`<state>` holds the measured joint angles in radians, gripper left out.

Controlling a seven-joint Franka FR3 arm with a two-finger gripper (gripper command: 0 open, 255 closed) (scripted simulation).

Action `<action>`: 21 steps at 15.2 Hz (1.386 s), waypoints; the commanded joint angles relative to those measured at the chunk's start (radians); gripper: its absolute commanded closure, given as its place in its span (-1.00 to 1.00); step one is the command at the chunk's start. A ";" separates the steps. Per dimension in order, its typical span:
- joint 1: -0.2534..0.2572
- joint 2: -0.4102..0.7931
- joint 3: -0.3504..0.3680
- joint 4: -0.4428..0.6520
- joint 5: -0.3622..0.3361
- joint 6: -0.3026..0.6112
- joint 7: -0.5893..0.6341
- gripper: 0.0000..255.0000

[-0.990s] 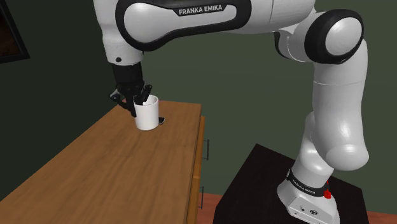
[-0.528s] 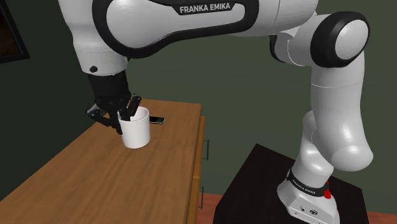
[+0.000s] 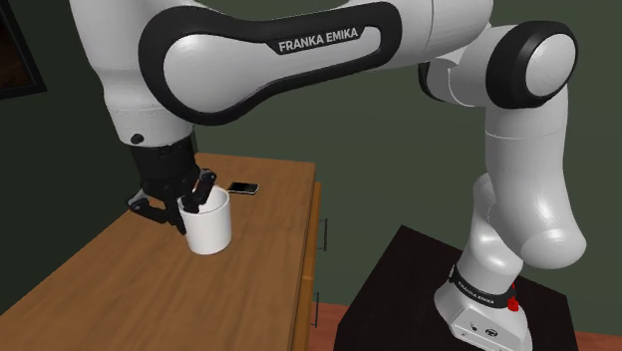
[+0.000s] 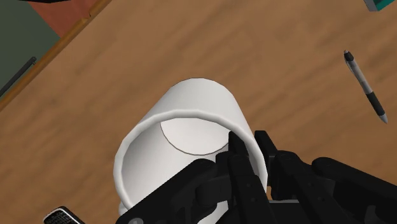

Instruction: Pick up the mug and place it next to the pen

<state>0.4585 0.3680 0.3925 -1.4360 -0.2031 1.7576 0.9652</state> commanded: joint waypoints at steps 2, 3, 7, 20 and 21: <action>-0.005 -0.003 -0.001 -0.046 0.000 0.044 0.004 1.00; -0.005 -0.002 -0.002 -0.058 -0.001 0.057 0.005 1.00; -0.008 0.005 -0.004 -0.103 -0.006 0.107 0.011 1.00; -0.008 0.050 -0.015 -0.215 -0.032 0.260 0.036 1.00; -0.007 0.055 -0.017 -0.222 -0.035 0.271 0.038 1.00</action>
<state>0.4505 0.4206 0.3764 -1.6478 -0.2360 2.0160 0.9997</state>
